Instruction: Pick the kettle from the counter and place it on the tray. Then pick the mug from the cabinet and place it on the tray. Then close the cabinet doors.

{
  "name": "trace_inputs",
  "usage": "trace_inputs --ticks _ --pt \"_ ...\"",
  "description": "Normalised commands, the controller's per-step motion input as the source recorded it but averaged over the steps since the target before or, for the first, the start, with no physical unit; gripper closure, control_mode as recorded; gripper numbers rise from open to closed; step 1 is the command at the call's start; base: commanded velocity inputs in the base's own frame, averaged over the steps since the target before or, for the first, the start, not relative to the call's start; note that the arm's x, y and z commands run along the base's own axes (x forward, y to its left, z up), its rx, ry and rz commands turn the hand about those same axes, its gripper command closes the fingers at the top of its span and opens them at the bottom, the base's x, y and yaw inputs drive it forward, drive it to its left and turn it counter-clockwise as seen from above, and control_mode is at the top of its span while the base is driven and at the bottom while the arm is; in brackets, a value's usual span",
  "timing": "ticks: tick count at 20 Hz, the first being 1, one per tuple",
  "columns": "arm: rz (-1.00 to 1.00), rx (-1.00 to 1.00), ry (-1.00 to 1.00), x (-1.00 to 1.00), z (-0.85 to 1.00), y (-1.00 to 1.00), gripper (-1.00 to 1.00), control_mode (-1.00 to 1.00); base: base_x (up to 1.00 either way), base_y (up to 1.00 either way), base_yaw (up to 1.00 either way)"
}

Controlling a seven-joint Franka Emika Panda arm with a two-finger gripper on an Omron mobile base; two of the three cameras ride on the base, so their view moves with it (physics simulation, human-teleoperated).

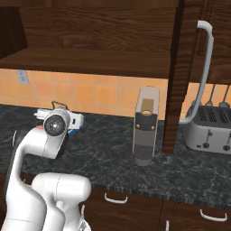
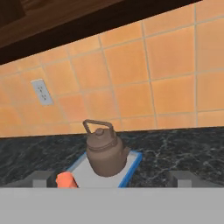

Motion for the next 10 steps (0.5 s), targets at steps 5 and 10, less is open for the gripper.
trace_inputs --ticks 5,10 --pt "-0.11 0.01 -0.11 -0.41 -0.33 -0.12 -1.0 -1.0 0.0 0.0 0.0" --pt "-0.09 0.14 -0.07 -0.25 -0.23 -0.39 -1.0 -1.0 0.0 0.0 0.0"
